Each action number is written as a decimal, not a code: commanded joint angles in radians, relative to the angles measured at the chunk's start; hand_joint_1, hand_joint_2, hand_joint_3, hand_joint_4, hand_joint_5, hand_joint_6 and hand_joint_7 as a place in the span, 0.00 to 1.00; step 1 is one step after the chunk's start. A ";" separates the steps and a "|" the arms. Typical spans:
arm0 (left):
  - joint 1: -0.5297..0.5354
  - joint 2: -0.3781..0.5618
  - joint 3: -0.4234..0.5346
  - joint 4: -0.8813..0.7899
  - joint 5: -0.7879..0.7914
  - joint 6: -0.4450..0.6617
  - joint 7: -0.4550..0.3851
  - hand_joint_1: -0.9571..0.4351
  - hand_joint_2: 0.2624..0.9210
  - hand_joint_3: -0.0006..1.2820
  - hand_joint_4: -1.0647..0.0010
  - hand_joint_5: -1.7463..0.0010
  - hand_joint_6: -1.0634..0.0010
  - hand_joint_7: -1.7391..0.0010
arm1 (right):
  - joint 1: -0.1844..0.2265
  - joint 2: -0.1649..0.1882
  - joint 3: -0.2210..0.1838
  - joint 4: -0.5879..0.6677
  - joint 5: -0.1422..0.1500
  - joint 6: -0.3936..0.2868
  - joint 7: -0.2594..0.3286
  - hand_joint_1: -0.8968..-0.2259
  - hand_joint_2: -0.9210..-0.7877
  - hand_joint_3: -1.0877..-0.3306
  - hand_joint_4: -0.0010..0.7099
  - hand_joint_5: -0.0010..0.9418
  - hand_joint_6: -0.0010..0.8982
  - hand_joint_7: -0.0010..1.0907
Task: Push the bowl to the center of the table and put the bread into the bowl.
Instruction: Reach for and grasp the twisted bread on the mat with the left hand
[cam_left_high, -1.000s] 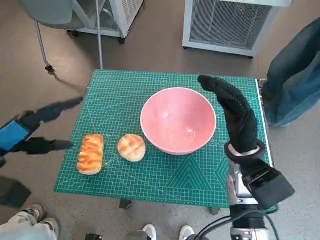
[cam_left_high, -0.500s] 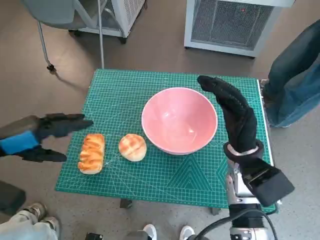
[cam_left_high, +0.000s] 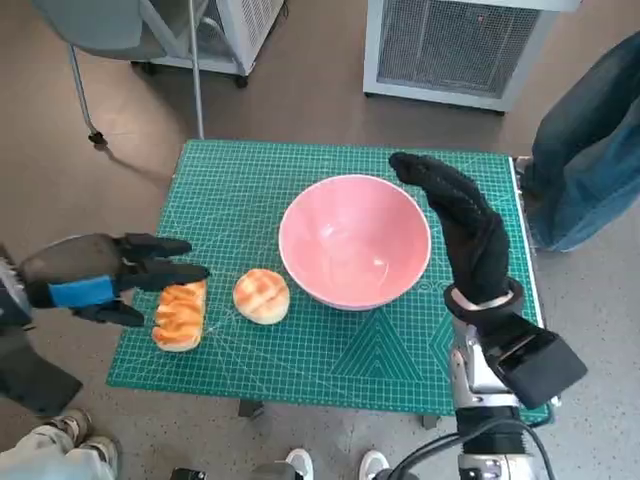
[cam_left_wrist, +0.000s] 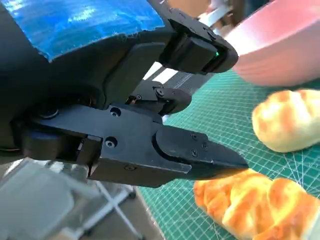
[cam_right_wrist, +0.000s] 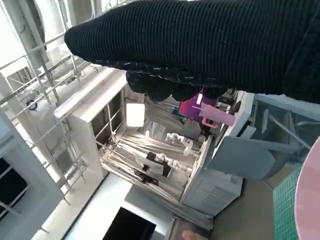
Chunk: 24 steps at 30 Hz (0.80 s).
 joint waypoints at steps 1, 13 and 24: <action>-0.080 -0.001 -0.123 0.066 0.113 0.039 0.159 0.81 0.99 0.30 0.60 0.99 0.60 0.99 | 0.022 -0.004 0.000 -0.008 0.011 0.021 0.010 0.40 0.00 0.39 0.31 0.01 0.00 0.57; -0.227 -0.049 -0.369 0.196 0.251 0.119 0.306 0.84 1.00 0.44 0.67 1.00 0.62 1.00 | 0.036 -0.008 -0.003 -0.038 0.006 0.036 -0.001 0.40 0.00 0.38 0.30 0.00 0.00 0.55; -0.263 -0.094 -0.494 0.300 0.233 0.125 0.278 0.81 1.00 0.45 0.67 1.00 0.63 1.00 | 0.048 -0.008 -0.004 -0.058 -0.001 0.042 -0.009 0.41 0.00 0.38 0.30 0.00 0.00 0.54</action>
